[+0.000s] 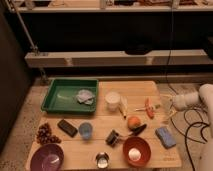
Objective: Place fork in table surface
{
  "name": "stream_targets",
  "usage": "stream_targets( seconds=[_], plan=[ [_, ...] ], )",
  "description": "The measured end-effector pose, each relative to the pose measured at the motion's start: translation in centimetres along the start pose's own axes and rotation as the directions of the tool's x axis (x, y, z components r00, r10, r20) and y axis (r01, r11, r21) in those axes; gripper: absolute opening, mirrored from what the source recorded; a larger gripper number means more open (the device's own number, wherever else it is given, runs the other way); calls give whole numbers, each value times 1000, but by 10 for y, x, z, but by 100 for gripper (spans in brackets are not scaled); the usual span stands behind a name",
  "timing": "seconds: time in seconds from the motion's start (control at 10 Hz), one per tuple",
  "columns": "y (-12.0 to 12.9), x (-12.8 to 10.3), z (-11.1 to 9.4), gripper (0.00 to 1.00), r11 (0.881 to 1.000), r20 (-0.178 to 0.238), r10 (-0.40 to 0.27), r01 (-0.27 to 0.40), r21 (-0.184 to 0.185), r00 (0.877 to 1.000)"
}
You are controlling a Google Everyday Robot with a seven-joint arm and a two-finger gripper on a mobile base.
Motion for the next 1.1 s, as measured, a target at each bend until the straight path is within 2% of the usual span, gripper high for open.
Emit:
stream_targets(
  seconds=[0.1, 0.4, 0.7, 0.8, 1.0, 1.1],
  plan=[
    [-3, -2, 4, 80, 1000, 10, 0, 0, -7, 1000],
    [-5, -6, 7, 80, 1000, 0, -6, 6, -19, 1000],
    [-7, -18, 14, 80, 996, -51, -87, 85, -34, 995],
    [-1, -23, 15, 80, 988, -88, -156, 154, -26, 984],
    [8, -27, 15, 80, 976, -128, -218, 218, -13, 968],
    [12, -32, 16, 80, 966, -143, -255, 257, -5, 956]
  ],
)
